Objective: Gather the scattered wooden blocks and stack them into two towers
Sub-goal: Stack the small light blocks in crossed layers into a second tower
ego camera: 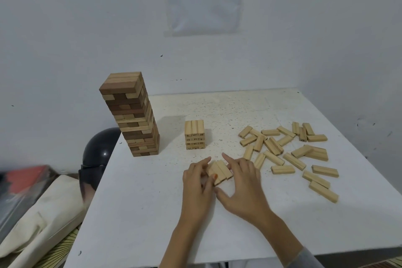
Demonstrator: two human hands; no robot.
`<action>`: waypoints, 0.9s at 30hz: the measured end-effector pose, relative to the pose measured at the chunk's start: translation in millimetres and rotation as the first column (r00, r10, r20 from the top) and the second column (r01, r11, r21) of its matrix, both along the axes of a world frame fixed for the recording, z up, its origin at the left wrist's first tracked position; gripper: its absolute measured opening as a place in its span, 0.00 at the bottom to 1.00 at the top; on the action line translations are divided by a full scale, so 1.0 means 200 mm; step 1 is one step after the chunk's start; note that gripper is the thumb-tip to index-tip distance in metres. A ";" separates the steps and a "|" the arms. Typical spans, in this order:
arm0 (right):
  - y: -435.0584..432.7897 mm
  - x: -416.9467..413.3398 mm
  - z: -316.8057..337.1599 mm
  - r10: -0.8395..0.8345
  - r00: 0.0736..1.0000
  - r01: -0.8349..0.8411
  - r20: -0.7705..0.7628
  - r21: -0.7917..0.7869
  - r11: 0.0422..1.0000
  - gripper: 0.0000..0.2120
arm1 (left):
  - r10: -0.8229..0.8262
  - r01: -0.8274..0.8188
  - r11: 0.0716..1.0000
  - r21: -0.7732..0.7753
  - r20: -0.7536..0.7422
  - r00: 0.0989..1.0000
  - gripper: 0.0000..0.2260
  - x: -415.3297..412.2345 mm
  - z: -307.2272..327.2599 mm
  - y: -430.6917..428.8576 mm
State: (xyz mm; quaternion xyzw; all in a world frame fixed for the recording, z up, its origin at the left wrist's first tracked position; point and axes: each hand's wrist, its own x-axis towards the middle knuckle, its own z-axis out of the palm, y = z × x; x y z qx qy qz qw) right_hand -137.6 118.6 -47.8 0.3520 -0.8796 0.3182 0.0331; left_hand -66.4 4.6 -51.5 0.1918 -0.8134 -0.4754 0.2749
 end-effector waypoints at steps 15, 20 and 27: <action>0.02 0.03 -0.02 -0.060 0.984 0.103 -0.168 0.255 0.961 0.33 | 0.111 0.129 0.839 -0.529 0.397 0.911 0.37 0.09 -0.02 -0.02; 0.03 0.05 -0.07 -0.055 0.961 0.152 -0.272 0.351 0.924 0.32 | 0.075 0.127 0.843 -0.522 0.349 0.934 0.32 0.09 -0.02 -0.01; 0.02 0.04 -0.07 -0.035 0.953 0.154 -0.301 0.382 0.911 0.31 | 0.136 0.131 0.803 -0.582 0.392 0.910 0.28 0.08 -0.02 0.00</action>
